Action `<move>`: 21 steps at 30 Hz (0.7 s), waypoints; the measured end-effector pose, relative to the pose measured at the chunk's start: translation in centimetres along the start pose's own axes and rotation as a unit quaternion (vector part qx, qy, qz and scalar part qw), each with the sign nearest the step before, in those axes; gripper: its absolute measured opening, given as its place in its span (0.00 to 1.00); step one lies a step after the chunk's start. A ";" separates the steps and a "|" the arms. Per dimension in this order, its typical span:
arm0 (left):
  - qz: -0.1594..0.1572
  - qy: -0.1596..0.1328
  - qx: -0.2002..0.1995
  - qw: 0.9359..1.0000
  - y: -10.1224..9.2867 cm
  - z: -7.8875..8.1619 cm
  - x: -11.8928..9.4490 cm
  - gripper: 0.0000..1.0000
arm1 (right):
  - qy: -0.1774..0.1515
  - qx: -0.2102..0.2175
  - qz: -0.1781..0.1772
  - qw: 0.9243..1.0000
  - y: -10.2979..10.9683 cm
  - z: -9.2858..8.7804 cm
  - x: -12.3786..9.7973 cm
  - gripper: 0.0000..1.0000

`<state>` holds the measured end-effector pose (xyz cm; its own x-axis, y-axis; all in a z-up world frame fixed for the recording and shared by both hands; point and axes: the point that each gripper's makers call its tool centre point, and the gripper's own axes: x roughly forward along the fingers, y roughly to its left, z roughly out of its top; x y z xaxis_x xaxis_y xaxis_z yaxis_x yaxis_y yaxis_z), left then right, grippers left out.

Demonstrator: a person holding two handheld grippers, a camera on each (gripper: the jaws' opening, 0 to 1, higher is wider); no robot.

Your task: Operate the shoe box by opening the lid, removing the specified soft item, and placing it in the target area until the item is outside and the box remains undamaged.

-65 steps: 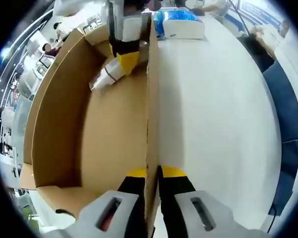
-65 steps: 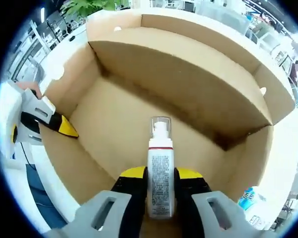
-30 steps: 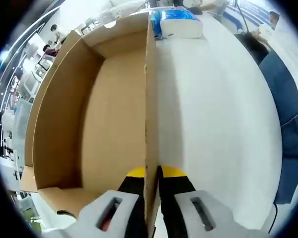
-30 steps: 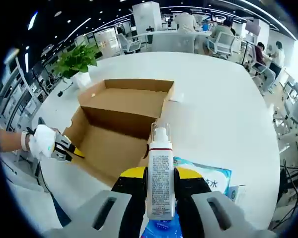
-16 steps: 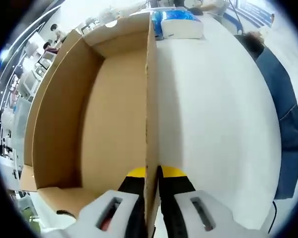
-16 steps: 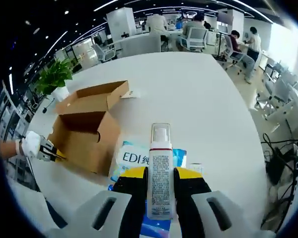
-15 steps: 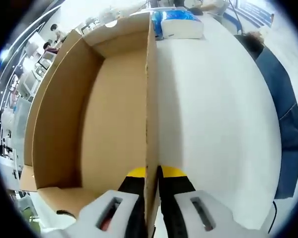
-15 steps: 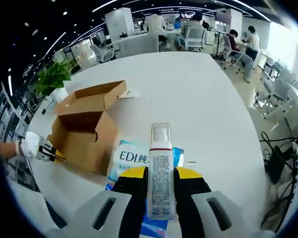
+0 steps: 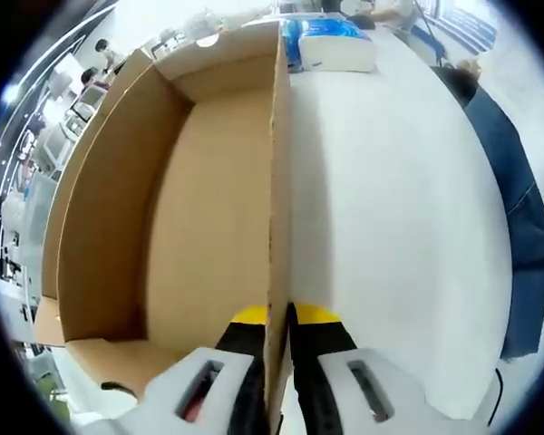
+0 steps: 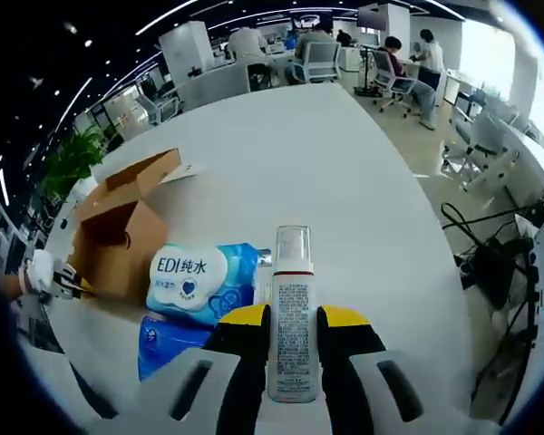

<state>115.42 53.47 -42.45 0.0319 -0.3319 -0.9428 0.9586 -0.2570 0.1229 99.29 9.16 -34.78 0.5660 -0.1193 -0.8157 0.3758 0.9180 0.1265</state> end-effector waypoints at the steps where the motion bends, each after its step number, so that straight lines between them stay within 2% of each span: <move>1: 0.000 0.000 -0.001 1.000 0.1 -0.1 0.2 0.03 | 0.004 0.005 -0.002 1.000 -0.1 -0.5 0.0 0.19; 3: -0.001 0.000 -0.002 1.000 0.2 -0.3 0.5 0.03 | 0.009 0.012 -0.002 1.000 -1.2 -1.1 1.1 0.19; 5: -0.002 0.001 -0.004 1.000 0.1 -0.2 0.2 0.03 | 0.013 0.014 -0.004 1.000 -0.8 -1.6 0.9 0.19; 8: -0.002 0.002 -0.008 1.000 0.3 -0.5 0.7 0.03 | 0.021 0.023 -0.001 1.000 -1.7 -2.3 2.5 0.19; 11: -0.003 0.002 -0.009 1.000 0.1 -0.1 0.3 0.03 | 0.022 0.025 0.005 0.999 -1.3 -2.7 2.8 0.19; 15: -0.002 0.001 -0.008 1.000 0.2 -0.5 0.7 0.03 | 0.032 0.025 0.006 0.999 -2.1 -3.2 4.2 0.19; 18: -0.002 0.002 -0.010 1.000 0.2 -0.5 0.6 0.03 | 0.036 0.023 0.006 0.999 -1.2 -3.5 3.6 0.20; 19: -0.003 0.002 -0.010 1.000 0.2 -0.5 0.6 0.03 | 0.039 0.023 0.005 0.999 -2.3 -3.6 4.7 0.20; 21: -0.002 0.002 -0.010 1.000 0.2 -0.6 0.7 0.03 | 0.043 0.021 0.004 0.999 -2.9 -3.8 5.3 0.20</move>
<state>115.84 53.70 -43.26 0.0285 -0.3274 -0.9444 0.9642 -0.2403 0.1124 98.44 7.34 -41.67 0.5057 -0.0770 -0.8593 0.4028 0.9019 0.1562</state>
